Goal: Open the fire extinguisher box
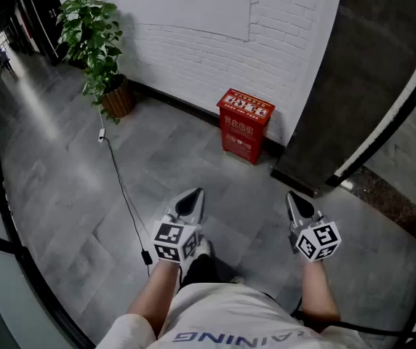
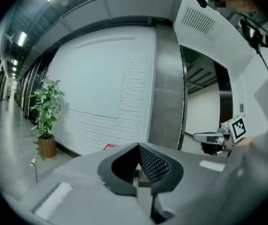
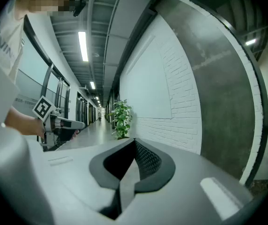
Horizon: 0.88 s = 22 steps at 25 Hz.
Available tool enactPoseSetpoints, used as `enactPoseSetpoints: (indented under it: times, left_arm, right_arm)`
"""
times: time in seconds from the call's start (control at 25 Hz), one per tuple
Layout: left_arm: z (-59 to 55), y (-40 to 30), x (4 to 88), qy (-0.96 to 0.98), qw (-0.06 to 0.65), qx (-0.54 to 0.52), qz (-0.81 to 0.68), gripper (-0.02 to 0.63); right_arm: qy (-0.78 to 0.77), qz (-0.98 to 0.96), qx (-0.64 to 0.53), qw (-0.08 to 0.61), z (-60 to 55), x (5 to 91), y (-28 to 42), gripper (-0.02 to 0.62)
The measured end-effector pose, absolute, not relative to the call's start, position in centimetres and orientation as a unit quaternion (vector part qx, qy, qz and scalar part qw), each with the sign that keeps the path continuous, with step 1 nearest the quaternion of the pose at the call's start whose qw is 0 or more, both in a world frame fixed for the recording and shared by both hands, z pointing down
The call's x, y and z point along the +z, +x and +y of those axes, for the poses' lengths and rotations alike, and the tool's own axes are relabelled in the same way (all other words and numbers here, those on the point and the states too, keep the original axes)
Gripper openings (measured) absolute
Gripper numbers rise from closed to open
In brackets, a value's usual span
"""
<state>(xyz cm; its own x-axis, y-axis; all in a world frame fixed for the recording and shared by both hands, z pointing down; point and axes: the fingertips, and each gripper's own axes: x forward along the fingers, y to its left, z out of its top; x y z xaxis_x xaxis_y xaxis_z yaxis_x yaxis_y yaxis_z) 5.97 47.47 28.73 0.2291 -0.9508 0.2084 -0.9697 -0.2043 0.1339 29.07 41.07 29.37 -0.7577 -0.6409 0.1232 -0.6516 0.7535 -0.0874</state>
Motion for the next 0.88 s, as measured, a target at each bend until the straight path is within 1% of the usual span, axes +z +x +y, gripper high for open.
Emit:
enactPoseSetpoints:
  times: [0.16,0.32,0.52,0.72,0.88]
  left_arm:
    - [44.1,4.5,29.4,0.778,0.120,0.040,-0.616,0.003]
    - [39.0,1.2,30.2,0.781,0.125,0.033,-0.611,0.003]
    - [30.4,-5.1,30.6,0.791,0.126,0.029,-0.598,0.003]
    - [22.6,-12.1,29.7,0.800,0.121,0.036,-0.587,0.003]
    - [16.7,-16.0,29.0,0.801,0.115,0.030,-0.587,0.003]
  right_arm:
    - [0.345,-0.935,0.062,0.047,38.0,30.0,27.4,0.005]
    - [0.348,-0.934,0.061,0.056,33.6,30.6,24.3,0.005]
    - [0.371,-0.924,0.061,0.065,25.7,31.4,19.0,0.005]
    - [0.405,-0.911,0.060,0.040,19.1,29.5,13.8,0.005]
    - [0.414,-0.907,0.063,0.051,14.6,30.0,11.2,0.005]
